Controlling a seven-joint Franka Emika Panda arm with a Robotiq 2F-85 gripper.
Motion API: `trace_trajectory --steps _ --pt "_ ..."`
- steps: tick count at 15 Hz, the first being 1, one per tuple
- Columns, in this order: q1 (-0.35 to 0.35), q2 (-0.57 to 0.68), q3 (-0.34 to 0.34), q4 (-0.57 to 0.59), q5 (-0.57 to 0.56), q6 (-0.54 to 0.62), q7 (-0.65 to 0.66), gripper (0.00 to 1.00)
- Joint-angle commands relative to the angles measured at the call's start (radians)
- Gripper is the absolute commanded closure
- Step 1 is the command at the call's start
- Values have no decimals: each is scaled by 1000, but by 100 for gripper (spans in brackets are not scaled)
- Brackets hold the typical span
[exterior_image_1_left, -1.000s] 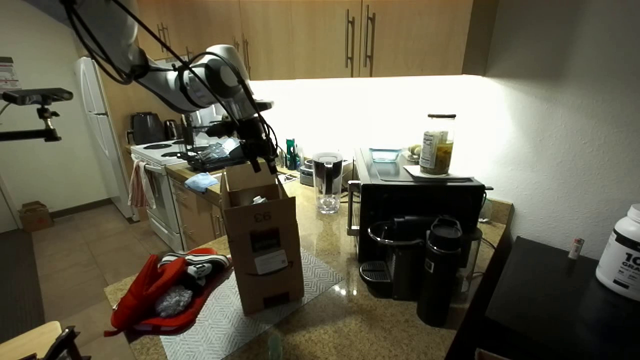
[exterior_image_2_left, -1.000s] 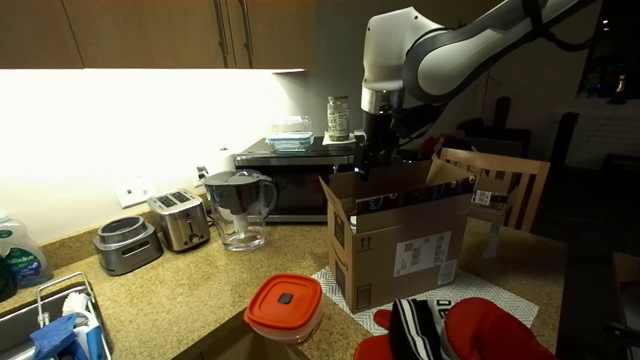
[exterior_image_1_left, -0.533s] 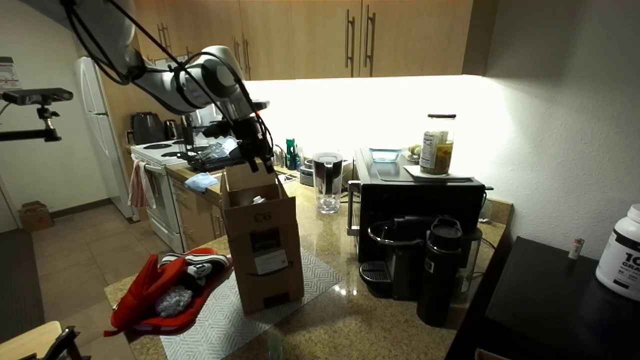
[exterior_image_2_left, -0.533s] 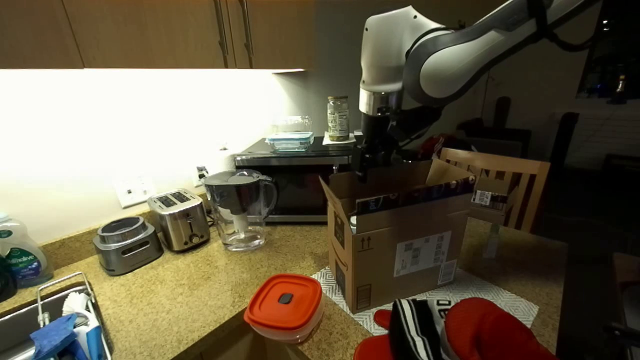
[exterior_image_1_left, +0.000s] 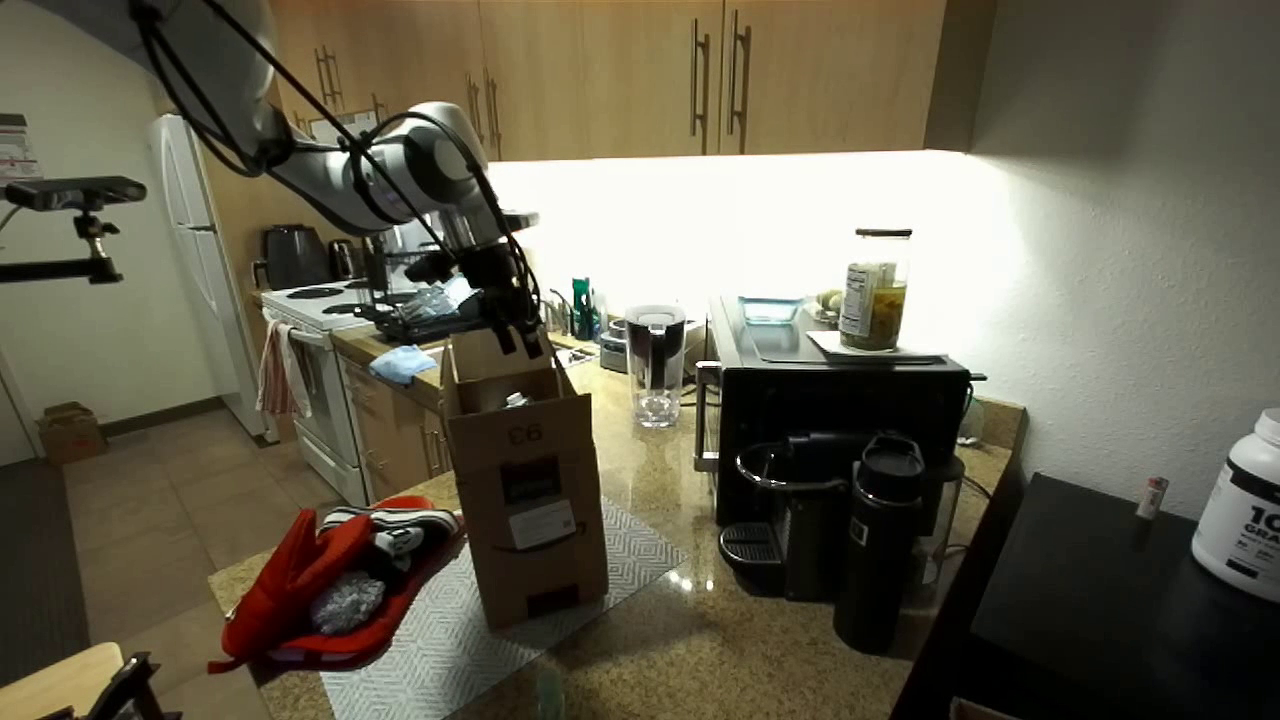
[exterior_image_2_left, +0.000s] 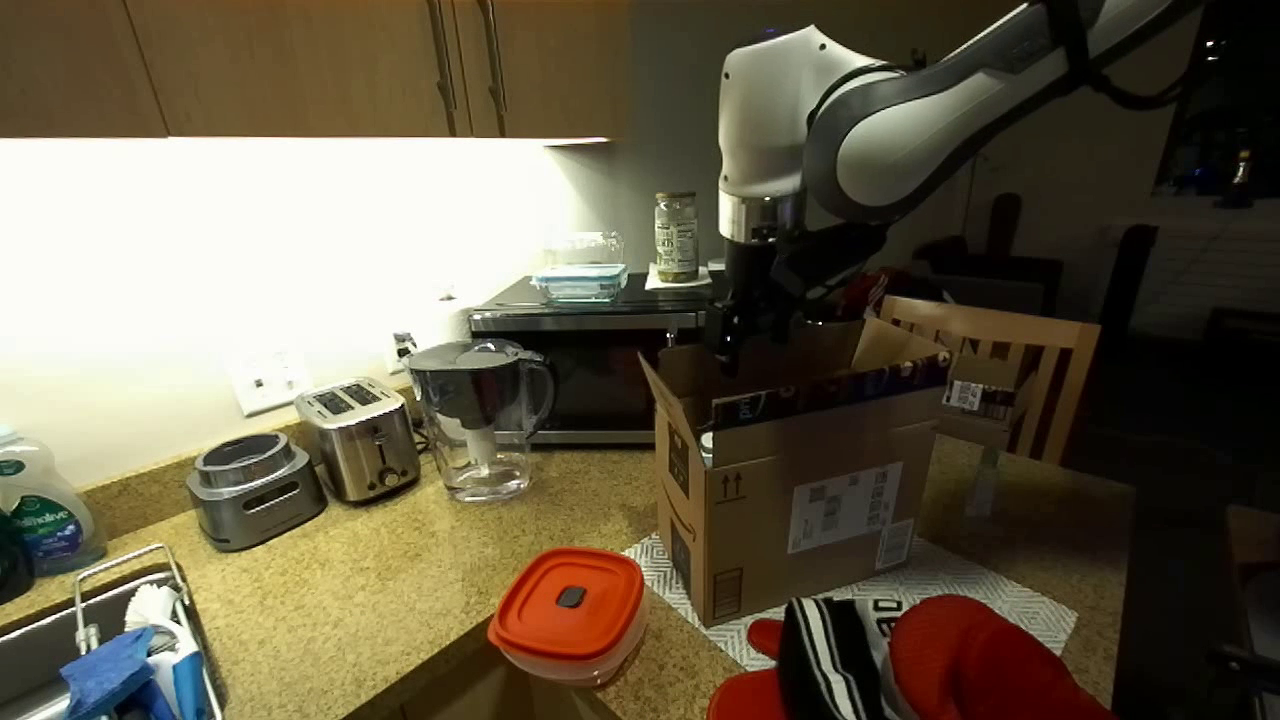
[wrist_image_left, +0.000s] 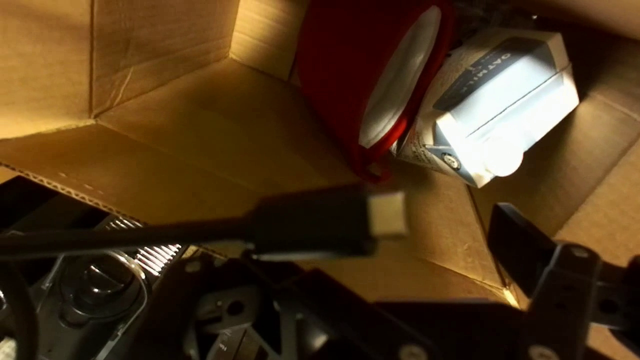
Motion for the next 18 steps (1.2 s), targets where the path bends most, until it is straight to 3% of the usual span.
trace_trajectory --steps 1,6,18 --pt "9 39 -15 25 -26 -28 71 0" --pt "18 82 -26 44 -24 -29 120 0" --pt "31 137 -7 99 37 -6 85 0"
